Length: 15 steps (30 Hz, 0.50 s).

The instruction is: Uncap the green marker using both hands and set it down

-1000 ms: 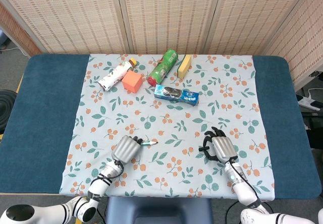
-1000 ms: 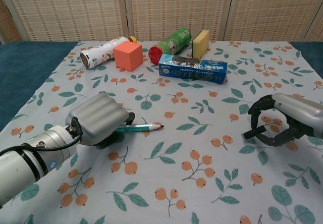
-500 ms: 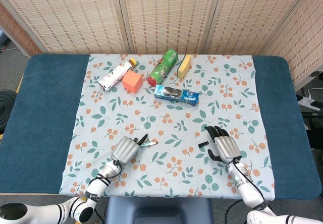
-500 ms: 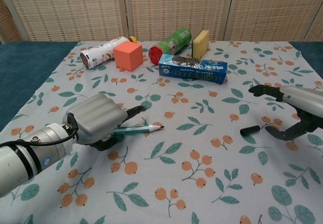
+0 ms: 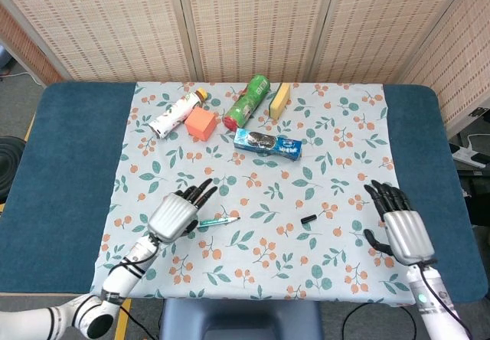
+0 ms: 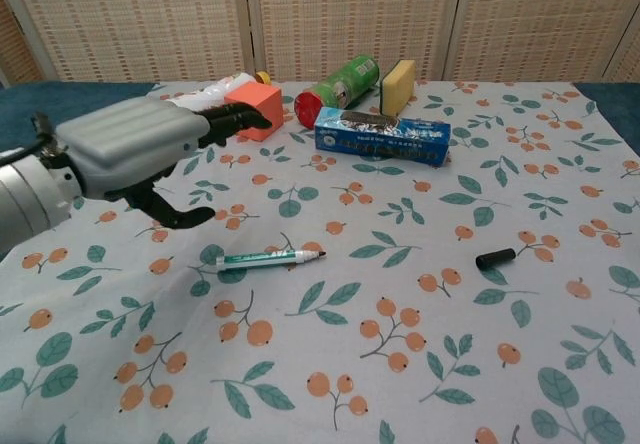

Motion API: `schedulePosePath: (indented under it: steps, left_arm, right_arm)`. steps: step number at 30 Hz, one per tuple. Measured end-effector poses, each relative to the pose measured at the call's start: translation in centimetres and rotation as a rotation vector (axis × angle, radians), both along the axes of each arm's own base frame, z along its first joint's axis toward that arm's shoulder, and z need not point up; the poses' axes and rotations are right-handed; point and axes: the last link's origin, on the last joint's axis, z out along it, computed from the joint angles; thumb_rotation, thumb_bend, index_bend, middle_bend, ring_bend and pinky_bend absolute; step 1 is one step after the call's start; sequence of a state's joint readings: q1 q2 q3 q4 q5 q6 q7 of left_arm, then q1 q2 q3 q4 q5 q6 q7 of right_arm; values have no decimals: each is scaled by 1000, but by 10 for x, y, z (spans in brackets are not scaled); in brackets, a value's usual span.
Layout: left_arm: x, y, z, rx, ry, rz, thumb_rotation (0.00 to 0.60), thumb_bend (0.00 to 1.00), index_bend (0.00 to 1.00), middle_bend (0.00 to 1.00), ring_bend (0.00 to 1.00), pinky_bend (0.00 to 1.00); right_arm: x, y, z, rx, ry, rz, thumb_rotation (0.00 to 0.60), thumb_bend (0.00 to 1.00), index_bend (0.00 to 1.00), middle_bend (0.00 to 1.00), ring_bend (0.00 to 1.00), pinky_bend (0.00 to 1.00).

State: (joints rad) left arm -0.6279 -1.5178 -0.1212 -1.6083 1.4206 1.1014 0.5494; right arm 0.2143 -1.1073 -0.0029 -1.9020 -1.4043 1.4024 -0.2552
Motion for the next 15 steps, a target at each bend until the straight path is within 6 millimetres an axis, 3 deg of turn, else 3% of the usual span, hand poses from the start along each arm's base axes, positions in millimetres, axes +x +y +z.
schedulePosePath:
  steps: [4, 6, 11, 15]
  left_arm:
    - [-33, -14, 41, 9, -39, 78, 600, 409, 0, 0, 0, 192]
    - [-57, -31, 56, -7, -82, 143, 600, 409, 0, 0, 0, 138]
    - [-126, -81, 86, 72, -198, 338, 600, 411, 0, 0, 0, 109]
    - [-157, -95, 103, 144, -188, 409, 600, 413, 0, 0, 0, 109]
  right_arm:
    - [-17, 26, 20, -66, 48, 5, 600, 236, 0, 0, 0, 21]
    - [-28, 37, 28, -95, 57, -2, 600, 236, 0, 0, 0, 13]
    - [-45, 60, 38, -149, 109, 29, 600, 213, 0, 0, 0, 1]
    - [-43, 70, 44, -188, 103, 60, 600, 211, 0, 0, 0, 0]
